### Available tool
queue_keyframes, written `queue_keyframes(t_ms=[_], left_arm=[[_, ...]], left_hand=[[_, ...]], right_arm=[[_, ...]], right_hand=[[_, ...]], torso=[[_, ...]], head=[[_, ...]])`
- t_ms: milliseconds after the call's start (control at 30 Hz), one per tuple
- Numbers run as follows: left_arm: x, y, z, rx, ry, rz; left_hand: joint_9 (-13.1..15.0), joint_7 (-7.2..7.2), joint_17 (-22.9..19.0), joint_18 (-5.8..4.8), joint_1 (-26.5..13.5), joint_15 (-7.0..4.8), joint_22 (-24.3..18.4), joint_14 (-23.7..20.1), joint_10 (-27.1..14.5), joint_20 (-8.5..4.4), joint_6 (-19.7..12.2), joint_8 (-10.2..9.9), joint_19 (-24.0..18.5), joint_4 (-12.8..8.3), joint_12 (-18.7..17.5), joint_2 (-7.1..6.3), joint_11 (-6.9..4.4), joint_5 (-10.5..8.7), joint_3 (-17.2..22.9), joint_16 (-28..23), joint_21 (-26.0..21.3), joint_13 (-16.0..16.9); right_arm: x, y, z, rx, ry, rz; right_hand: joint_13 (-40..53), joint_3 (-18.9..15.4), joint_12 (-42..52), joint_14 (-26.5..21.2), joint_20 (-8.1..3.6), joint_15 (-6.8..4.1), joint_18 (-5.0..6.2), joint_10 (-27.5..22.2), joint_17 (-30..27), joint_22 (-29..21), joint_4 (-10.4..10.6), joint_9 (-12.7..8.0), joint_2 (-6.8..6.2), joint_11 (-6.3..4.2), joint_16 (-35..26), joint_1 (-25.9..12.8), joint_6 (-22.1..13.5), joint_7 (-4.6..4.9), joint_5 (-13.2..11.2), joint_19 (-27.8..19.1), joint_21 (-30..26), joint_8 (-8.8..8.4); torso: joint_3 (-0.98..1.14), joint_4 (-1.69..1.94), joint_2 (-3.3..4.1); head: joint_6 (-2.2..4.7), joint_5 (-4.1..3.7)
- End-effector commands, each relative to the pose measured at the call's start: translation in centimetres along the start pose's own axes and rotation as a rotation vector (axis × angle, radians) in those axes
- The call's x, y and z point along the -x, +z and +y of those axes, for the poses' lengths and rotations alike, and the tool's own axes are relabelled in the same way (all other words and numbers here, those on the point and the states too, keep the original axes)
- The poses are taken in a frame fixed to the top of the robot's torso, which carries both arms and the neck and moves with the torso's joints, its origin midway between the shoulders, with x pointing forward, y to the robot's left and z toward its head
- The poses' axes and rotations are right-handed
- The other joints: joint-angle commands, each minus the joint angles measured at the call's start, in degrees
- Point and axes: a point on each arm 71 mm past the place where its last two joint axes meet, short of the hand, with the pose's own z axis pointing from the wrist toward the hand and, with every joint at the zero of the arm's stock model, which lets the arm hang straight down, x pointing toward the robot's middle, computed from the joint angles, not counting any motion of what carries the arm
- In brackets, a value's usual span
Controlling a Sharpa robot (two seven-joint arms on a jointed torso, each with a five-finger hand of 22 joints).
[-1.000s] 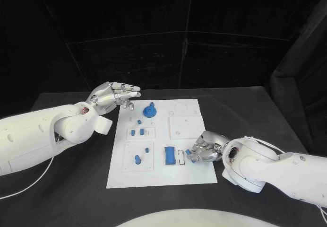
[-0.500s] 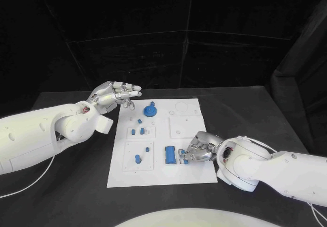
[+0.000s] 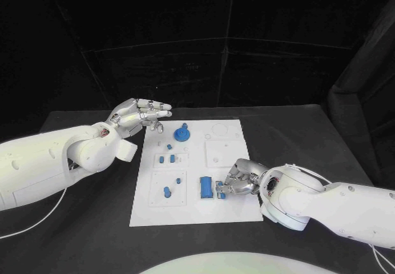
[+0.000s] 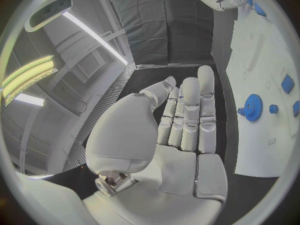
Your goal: Assemble the parts on the task board
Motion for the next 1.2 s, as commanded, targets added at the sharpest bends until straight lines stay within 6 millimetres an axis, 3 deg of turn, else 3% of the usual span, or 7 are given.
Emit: queue_keyframes(t_ms=[33, 167, 233, 300, 533, 867, 1200], left_arm=[[-0.2, 0.0, -0.1, -0.005, -0.008, 0.013], [-0.2, 0.0, -0.1, -0.004, -0.008, 0.013], [-0.2, 0.0, -0.1, -0.003, -0.008, 0.013], [-0.2, 0.0, -0.1, -0.001, -0.009, 0.015], [-0.2, 0.0, -0.1, 0.002, -0.010, 0.017], [-0.1, 0.0, -0.1, 0.003, -0.009, 0.016], [-0.1, 0.0, -0.1, 0.004, -0.009, 0.015]], left_hand=[[-0.07, 0.04, -0.05, 0.79, -0.07, -0.04, -0.06, -0.28, -0.35, -0.13, -0.13, 0.23, -0.02, -0.11, 0.14, 0.43, 0.02, 0.07, -0.29, -0.21, -0.33, -0.07], [-0.07, 0.04, -0.05, 0.79, -0.07, -0.04, -0.06, -0.28, -0.35, -0.13, -0.13, 0.23, -0.02, -0.11, 0.14, 0.43, 0.02, 0.07, -0.29, -0.21, -0.33, -0.07], [-0.07, 0.04, -0.05, 0.79, -0.07, -0.04, -0.06, -0.28, -0.35, -0.13, -0.13, 0.23, -0.02, -0.11, 0.14, 0.43, 0.02, 0.07, -0.29, -0.21, -0.33, -0.07], [-0.08, 0.05, -0.06, 0.78, -0.08, -0.04, -0.07, -0.28, -0.36, -0.13, -0.15, 0.23, -0.02, -0.10, 0.13, 0.43, 0.02, 0.07, -0.30, -0.21, -0.34, -0.07], [-0.08, 0.06, -0.06, 0.78, -0.09, -0.03, -0.07, -0.27, -0.38, -0.13, -0.16, 0.23, -0.01, -0.10, 0.13, 0.43, 0.03, 0.06, -0.31, -0.20, -0.34, -0.08], [-0.08, 0.08, -0.07, 0.78, -0.12, -0.03, -0.07, -0.26, -0.42, -0.13, -0.19, 0.22, 0.01, -0.09, 0.13, 0.43, 0.05, 0.06, -0.33, -0.18, -0.34, -0.08], [-0.08, 0.08, -0.08, 0.78, -0.10, -0.02, -0.08, -0.25, -0.44, -0.13, -0.20, 0.22, 0.01, -0.10, 0.13, 0.45, 0.05, 0.06, -0.34, -0.17, -0.35, -0.08]], right_arm=[[-0.1, 0.0, 0.2, 0.005, -0.023, -0.002], [0.0, 0.1, 0.2, 0.004, -0.028, -0.011], [0.1, 0.2, 0.1, 0.005, -0.029, -0.016], [0.1, 0.2, 0.0, 0.004, -0.029, -0.018], [0.2, 0.2, 0.0, 0.010, -0.029, -0.016], [0.0, -0.7, 0.0, 0.078, -0.034, 0.038], [-0.1, -0.6, -0.3, 0.071, -0.046, 0.061]], right_hand=[[3.34, -2.11, -0.25, 3.31, -0.12, -0.21, -1.13, 0.66, 0.89, 2.46, 0.95, 0.16, -0.37, -0.09, 0.02, -1.61, 0.08, 0.21, -3.08, 0.16, 0.12, -0.25], [3.22, -5.93, -0.64, 3.24, -0.08, -0.26, -1.05, 0.51, 0.56, 2.16, 3.14, 0.46, 0.12, -0.14, -0.20, -3.07, -0.17, 0.14, -10.23, -0.04, -0.09, -0.39], [3.11, -9.13, -0.96, 3.20, -0.08, -0.18, -1.00, 0.37, 0.36, 1.97, 5.55, 0.69, 0.07, -0.05, -0.34, -4.58, -0.36, 0.16, -14.93, -0.16, -0.23, -0.46], [2.93, -11.28, -1.35, 3.17, -0.03, -0.15, -0.96, 0.21, 0.18, 1.79, 6.93, 0.86, 0.14, 0.00, -0.47, -4.50, -0.53, 0.23, -17.31, -0.27, -0.36, -0.51], [2.88, -14.58, -1.65, 3.16, 0.05, -0.09, -0.92, 0.09, 0.01, 1.63, 8.27, 1.30, 1.31, 0.05, -0.62, -1.59, -0.74, 0.31, -17.28, -0.38, -0.51, -0.52], [2.96, -16.98, -1.85, 3.17, 0.11, 0.00, -0.90, -0.01, -0.01, 1.59, 4.26, 1.89, 2.77, 0.20, -0.70, 6.68, -1.18, 0.49, -15.15, -0.45, -0.66, -0.67], [2.94, -17.76, -1.96, 3.17, 0.17, 0.05, -0.90, -0.05, 0.03, 1.63, 3.13, 2.02, 3.51, 0.24, -0.70, 7.97, -1.21, 0.55, -13.85, -0.45, -0.67, -0.73]], torso=[[0.02, -0.03, 0.09], [0.01, -0.02, 0.04], [0.00, -0.02, 0.03], [0.00, -0.02, 0.04], [0.03, -0.06, -0.01], [0.08, -0.12, 0.06], [0.00, 0.05, -0.02]], head=[[0.01, 0.01], [-0.01, -0.04], [-0.05, -0.02], [-0.04, -0.02], [-0.02, -0.03], [0.13, -0.01], [0.25, -0.06]])
